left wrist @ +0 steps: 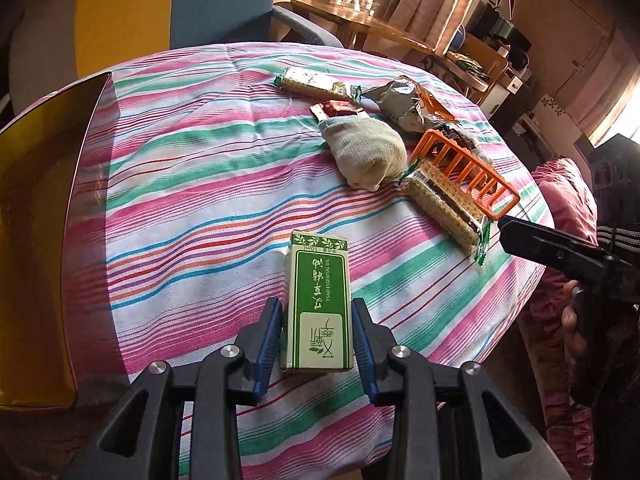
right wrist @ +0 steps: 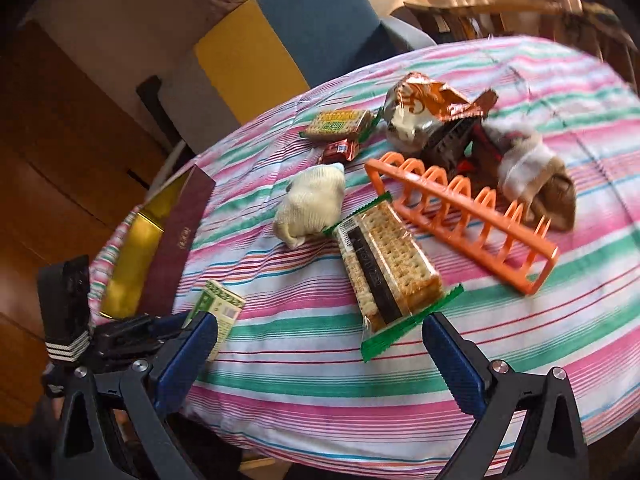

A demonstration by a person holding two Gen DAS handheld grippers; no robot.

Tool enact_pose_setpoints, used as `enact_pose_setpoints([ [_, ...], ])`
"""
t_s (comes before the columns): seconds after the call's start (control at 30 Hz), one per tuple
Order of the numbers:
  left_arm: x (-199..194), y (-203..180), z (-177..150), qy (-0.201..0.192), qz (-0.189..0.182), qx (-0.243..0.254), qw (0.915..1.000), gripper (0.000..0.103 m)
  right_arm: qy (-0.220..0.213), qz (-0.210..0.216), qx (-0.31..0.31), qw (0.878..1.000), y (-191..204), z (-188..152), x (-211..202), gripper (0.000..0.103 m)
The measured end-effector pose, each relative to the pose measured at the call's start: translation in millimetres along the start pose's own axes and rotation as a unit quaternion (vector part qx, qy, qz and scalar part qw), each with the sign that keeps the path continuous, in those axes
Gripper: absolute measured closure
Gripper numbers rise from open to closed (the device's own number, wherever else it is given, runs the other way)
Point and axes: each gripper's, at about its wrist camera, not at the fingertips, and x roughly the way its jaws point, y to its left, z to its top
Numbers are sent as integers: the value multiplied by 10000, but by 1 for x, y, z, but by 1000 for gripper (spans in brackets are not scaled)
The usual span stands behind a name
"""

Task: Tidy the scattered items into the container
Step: 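Lift and carry the box and cracker packet toward the gold tray with both grippers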

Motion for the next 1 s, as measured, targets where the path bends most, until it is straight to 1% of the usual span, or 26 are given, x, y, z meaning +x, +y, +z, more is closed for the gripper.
enact_pose_setpoints([
  [0.03,0,0,0,2,-9,-4,10000,68,42,-165,-184,9997,3,2,2,0],
  [0.1,2,1,-1,38,-18,0,10000,67,193,-358,-408,9983,5,5,7,1],
  [0.2,5,1,-3,65,-18,-2,10000,67,328,-448,-679,9961,8,12,14,12],
  [0.23,5,1,-3,61,-7,8,10000,67,373,-477,-723,9955,8,15,18,18],
  [0.27,5,0,-3,63,-1,16,10000,66,420,-535,-759,9948,7,18,22,22],
  [0.33,5,0,-2,66,-5,22,10000,66,443,-685,-917,9924,9,24,30,24],
  [0.4,6,0,-2,68,-18,22,10000,66,456,-874,-1091,9891,13,29,38,35],
  [0.43,7,0,-2,68,-24,22,10000,64,459,-1007,-1165,9870,14,30,39,46],
  [0.47,7,1,-2,69,-31,22,10000,63,467,-1126,-1228,9849,15,31,40,51],
  [0.53,8,1,-2,71,-43,22,10000,63,474,-1343,-1332,9808,17,32,42,51],
  [0.57,8,1,-1,74,-48,23,10000,63,469,-1388,-1331,9802,17,31,42,51],
  [0.6,8,1,-1,76,-53,23,10000,62,464,-1405,-1311,9803,16,31,42,47],
  [0.63,8,1,0,81,-60,21,9999,61,476,-1410,-1266,9807,14,31,42,33],
  [0.67,9,1,0,85,-60,21,9999,61,499,-1401,-1222,9813,11,31,44,25],
  [0.8,9,0,0,78,-36,43,10000,61,583,-1384,-1242,9808,9,27,49,30],
  [0.83,9,-1,0,76,-24,55,10000,61,581,-1441,-1299,9793,10,26,50,33],
  [0.87,9,-1,0,73,-14,62,10000,61,567,-1509,-1356,9776,12,24,51,42],
  [0.93,10,-1,0,70,-5,61,10000,61,534,-1620,-1377,9757,13,21,50,52],
  [1.0,10,-1,0,68,-6,55,10000,61,496,-1685,-1334,9754,16,17,49,52],
])
